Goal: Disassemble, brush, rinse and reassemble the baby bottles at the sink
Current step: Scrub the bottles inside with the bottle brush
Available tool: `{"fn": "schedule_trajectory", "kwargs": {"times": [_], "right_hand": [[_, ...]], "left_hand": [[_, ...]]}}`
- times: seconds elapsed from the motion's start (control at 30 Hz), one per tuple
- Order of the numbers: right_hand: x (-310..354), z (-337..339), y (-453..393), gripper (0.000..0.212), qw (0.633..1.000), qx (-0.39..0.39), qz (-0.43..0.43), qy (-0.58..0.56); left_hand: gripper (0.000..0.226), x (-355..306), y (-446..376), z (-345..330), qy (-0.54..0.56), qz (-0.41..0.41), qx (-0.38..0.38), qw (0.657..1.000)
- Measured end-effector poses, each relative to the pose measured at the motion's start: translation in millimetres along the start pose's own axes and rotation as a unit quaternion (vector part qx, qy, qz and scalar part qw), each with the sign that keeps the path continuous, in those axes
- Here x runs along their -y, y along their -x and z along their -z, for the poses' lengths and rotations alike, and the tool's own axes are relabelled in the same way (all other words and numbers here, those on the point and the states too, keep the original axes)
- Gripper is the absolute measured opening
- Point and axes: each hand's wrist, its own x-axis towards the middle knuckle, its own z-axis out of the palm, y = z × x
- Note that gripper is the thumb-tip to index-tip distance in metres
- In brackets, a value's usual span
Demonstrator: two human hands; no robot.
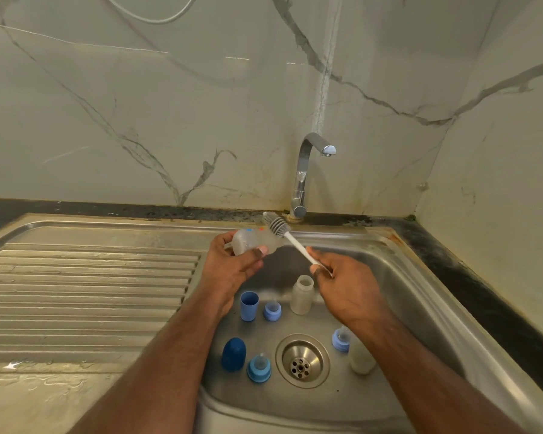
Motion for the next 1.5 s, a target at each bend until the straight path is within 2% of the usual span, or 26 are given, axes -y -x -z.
{"fn": "schedule_trajectory", "kwargs": {"times": [0.1,0.23,0.37,0.43,0.57,0.7,0.77,0.87,1.0,1.17,1.3,1.43,1.5], "right_hand": [[8.3,-5.4,9.6,0.041,0.998,0.038,0.046,-0.024],[-1.6,-1.1,-4.1,0.041,1.000,0.013,0.004,-0.005],[4.2,-5.2,5.0,0.043,0.997,0.052,0.036,-0.043],[3.7,-7.7,4.3,0.043,0.997,0.060,0.044,-0.036],[-1.9,0.7,-2.7,0.043,0.999,0.027,0.016,-0.017],[6.2,-4.7,7.2,0.048,0.995,0.054,0.064,-0.057],[3.2,-5.8,2.4,0.048,0.995,0.054,0.044,-0.067],[0.3,-4.1,-2.3,0.046,0.999,0.024,0.028,-0.035],[7.7,-8.2,6.1,0.047,0.995,0.039,0.077,-0.052],[-1.1,-1.4,-1.9,0.044,1.000,0.007,0.007,-0.027],[9.1,-7.6,8.1,0.044,0.996,0.043,0.051,-0.059],[2.3,-2.7,-3.3,0.045,0.999,0.005,0.002,-0.034],[3.5,-2.5,1.7,0.044,0.999,0.023,0.018,-0.042]], "left_hand": [[0.062,0.9,-0.4,-0.8,0.019,0.004,0.006,1.000],[0.058,0.8,0.7,1.1,0.032,0.016,0.010,0.999],[0.073,0.5,1.0,-0.1,0.041,0.017,0.025,0.999],[0.067,-0.7,1.4,0.6,0.051,0.010,0.033,0.998],[0.048,-4.9,5.6,0.7,0.082,0.009,0.067,0.994],[0.039,-6.4,2.0,2.9,0.190,0.062,0.073,0.977],[0.038,-5.9,0.3,5.3,0.215,0.075,0.069,0.971],[0.039,-4.0,1.8,4.4,0.193,0.069,0.066,0.976],[0.047,-7.5,5.6,2.9,0.190,0.055,0.061,0.978],[0.053,-10.3,7.0,4.3,0.185,0.063,0.041,0.980],[0.053,-11.6,6.2,3.1,0.194,0.059,0.029,0.979],[0.060,-12.8,7.2,4.5,0.201,0.061,0.019,0.977],[0.054,-12.9,6.8,4.5,0.209,0.066,0.021,0.975]]}}
